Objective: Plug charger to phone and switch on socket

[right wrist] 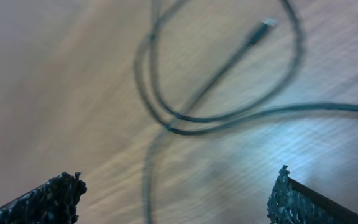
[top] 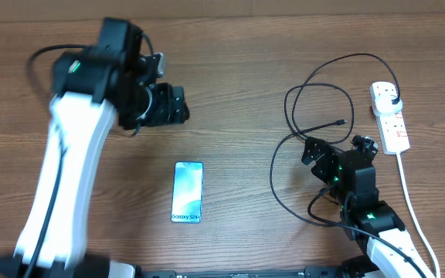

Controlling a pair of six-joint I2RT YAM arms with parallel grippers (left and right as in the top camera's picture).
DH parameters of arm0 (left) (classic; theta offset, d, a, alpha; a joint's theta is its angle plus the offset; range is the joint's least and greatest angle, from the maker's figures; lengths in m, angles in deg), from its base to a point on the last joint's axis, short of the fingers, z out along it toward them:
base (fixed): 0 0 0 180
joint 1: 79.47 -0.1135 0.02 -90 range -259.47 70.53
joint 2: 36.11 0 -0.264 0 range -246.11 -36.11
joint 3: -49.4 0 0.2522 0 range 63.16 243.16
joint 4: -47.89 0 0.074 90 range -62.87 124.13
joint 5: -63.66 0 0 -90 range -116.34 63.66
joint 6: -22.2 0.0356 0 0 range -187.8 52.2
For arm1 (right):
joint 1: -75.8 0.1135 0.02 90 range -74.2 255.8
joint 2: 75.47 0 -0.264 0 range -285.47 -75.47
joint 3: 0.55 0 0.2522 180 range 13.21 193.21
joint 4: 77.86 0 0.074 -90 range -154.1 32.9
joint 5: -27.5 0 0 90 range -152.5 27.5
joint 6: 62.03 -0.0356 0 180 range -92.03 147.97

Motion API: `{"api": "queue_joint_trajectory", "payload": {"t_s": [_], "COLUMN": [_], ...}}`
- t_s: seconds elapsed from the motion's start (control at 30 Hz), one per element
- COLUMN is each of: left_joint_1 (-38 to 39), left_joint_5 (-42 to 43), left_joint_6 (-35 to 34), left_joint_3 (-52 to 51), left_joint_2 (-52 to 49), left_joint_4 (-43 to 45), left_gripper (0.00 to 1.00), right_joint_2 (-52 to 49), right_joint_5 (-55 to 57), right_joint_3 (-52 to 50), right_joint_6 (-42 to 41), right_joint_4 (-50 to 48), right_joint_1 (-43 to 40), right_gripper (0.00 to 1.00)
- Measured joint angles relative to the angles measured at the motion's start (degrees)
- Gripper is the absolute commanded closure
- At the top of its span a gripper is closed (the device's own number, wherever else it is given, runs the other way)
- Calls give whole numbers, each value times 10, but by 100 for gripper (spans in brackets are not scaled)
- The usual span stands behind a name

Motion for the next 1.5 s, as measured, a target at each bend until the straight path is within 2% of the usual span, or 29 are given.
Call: {"api": "queue_joint_trajectory", "payload": {"t_s": [0.2, 0.47, 0.57, 0.6, 0.87, 1.03, 1.27, 1.4, 1.5], "left_joint_1": [33, 79, 79, 79, 79, 79, 79, 79, 79], "left_joint_5": [-92, -208, -242, -247, -243, -249, -248, -201, -136], "left_joint_6": [-25, -115, -153, -160, -188, -195, -195, -167, -129], "left_joint_3": [3, 3, 3, 3, -12, -86, -211, -229, -229], "left_joint_2": [138, 277, 330, 348, 407, 407, 393, 370, 346], "left_joint_4": [-18, -102, -122, -123, -124, -115, 12, 35, 33], "left_gripper": [21, 19, 13, 0, 0, 0, 1, 0, 0], "right_joint_2": [-29, -70, -70, -70, -70, -70, -70, -70, -70], "right_joint_5": [28, 39, 39, 39, 39, 39, 39, 39, 39], "right_joint_3": [0, 0, 0, 0, 0, 0, 0, 0, 0], "right_joint_6": [4, 4, 4, 4, 4, 4, 4, 4, 4], "right_joint_4": [58, 32, 11, 8, -4, -3, 1, 1, 1], "right_joint_1": [0, 0, 0, 0, 0, 0, 0, 0, 0], "right_gripper": [0, 0, 0, 0, 1, 0, 0, 0, 0]}}
